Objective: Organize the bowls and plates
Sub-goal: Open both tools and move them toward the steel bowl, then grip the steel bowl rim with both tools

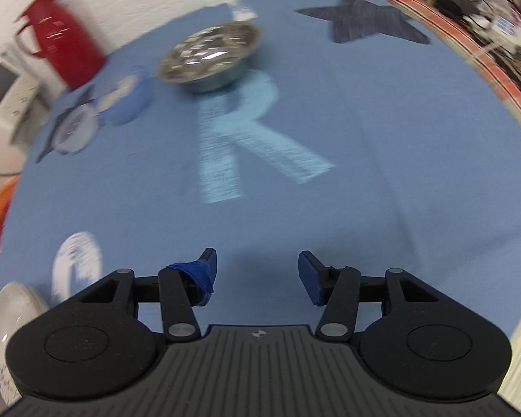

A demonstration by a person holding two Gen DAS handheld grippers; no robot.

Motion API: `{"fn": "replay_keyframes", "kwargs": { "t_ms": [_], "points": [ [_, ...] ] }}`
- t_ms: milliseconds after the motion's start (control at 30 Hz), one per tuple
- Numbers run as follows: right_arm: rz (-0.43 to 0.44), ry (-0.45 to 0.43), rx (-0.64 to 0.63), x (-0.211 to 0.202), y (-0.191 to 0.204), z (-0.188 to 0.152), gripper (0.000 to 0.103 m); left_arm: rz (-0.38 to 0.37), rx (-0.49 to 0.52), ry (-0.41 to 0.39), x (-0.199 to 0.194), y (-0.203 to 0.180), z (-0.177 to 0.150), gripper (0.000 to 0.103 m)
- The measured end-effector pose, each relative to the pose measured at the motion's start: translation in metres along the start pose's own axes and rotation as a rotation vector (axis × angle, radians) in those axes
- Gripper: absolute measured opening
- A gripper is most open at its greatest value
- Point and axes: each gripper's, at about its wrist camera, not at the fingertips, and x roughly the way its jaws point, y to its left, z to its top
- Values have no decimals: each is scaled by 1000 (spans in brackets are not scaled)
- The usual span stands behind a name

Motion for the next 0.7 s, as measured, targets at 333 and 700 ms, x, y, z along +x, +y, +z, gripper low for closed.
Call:
{"fn": "replay_keyframes", "kwargs": {
  "t_ms": [333,700],
  "points": [
    [40,-94,62,19,-31,103,37,-112,-247,4,108,-26,104,64],
    [42,-117,-76,90,11,200,38,-76,-478,6,214,-22,157,64]
  ]
}}
